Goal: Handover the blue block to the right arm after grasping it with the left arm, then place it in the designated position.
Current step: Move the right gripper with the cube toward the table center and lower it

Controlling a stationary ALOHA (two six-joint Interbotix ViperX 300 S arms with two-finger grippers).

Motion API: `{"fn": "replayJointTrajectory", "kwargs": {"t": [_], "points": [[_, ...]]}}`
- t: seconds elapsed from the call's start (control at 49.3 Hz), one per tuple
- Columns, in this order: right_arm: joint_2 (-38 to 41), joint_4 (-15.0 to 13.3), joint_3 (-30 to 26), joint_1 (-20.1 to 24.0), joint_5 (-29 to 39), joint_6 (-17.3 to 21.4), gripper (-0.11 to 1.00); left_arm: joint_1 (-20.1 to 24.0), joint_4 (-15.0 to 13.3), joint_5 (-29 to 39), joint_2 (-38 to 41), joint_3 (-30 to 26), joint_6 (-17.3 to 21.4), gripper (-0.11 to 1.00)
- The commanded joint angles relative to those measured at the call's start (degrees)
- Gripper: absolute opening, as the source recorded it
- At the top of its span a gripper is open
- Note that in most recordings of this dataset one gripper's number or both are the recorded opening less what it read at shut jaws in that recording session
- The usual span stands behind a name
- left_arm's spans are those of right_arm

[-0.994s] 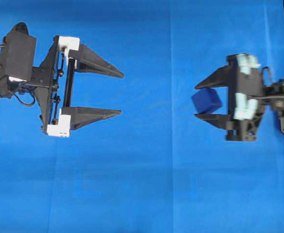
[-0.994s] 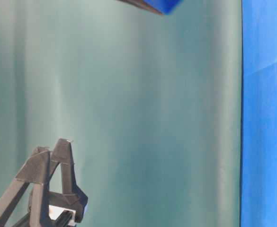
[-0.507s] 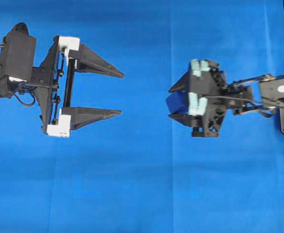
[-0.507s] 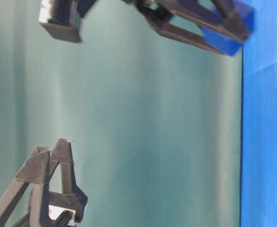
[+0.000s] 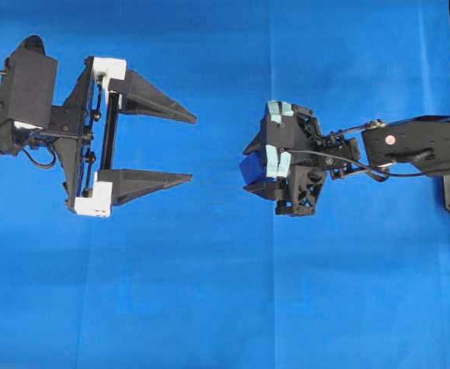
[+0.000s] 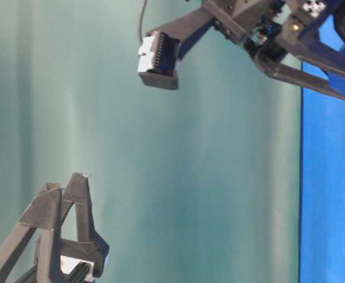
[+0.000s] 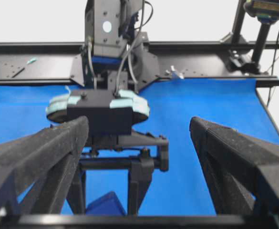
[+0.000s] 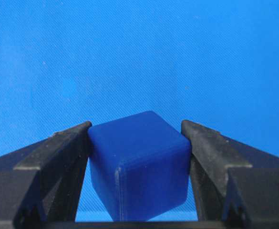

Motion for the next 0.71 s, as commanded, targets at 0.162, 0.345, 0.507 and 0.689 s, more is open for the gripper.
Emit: {"fn": "replayJointTrajectory", "kwargs": {"t": [0.162, 0.345, 0.507, 0.689], "points": [[2.9, 1.8, -1.1, -0.6, -5.2, 0.0, 0.52, -0.1, 0.1, -0.4, -0.5, -1.7, 0.0, 0.92], [5.1, 2.6, -1.2, -1.1, -8.7, 0.0, 0.52, -0.1, 0.1, -0.4, -0.5, -1.6, 0.0, 0.92], [6.4, 2.8, -1.7, -1.2, -10.8, 0.0, 0.52, 0.0, 0.1, -0.4, -0.5, -1.7, 0.0, 0.92], [7.2, 2.8, -2.0, -1.2, -10.9, 0.0, 0.52, -0.1, 0.1, -0.4, -0.5, -1.6, 0.0, 0.92]]}}
